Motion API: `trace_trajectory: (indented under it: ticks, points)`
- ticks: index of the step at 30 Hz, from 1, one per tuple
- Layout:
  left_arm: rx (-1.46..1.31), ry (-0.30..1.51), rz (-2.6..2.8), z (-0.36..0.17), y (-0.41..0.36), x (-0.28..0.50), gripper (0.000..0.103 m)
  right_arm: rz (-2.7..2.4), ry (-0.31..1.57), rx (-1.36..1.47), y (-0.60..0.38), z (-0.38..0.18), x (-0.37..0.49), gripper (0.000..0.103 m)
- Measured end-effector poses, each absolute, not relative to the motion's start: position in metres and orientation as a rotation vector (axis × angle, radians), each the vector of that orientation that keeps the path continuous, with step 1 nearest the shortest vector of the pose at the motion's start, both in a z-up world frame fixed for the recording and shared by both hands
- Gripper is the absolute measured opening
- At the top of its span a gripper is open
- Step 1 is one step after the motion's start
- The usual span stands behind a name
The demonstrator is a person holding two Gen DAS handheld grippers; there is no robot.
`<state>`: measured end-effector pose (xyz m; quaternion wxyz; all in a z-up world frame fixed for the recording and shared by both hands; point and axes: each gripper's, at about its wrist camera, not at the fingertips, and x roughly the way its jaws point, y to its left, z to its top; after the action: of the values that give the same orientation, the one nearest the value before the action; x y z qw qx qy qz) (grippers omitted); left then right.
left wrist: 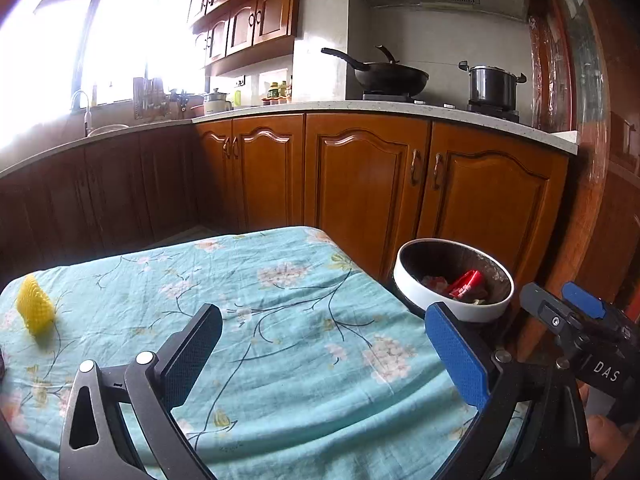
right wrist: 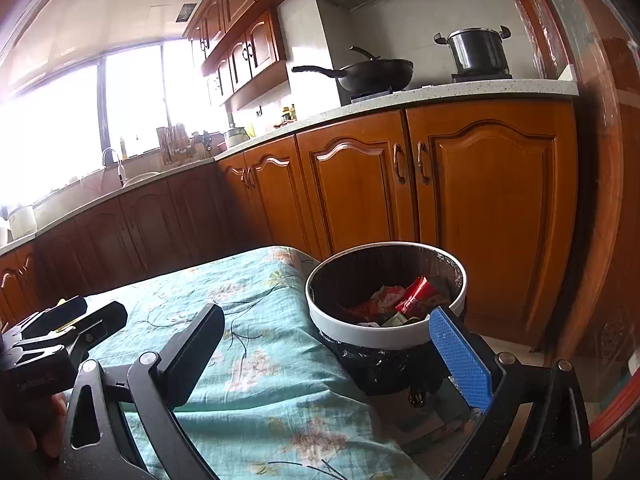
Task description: Collect trash
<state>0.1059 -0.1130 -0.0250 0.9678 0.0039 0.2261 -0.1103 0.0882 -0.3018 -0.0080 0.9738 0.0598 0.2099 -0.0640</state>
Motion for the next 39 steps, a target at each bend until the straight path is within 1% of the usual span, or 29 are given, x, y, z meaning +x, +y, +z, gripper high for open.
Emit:
trace_trajectory:
  ticks: [39]
  points:
    - [0.048,0.432,-0.216,-0.031,-0.102,0.110,0.102,-0.106,0.419,0.138,-0.303,-0.004,0.084,0.103]
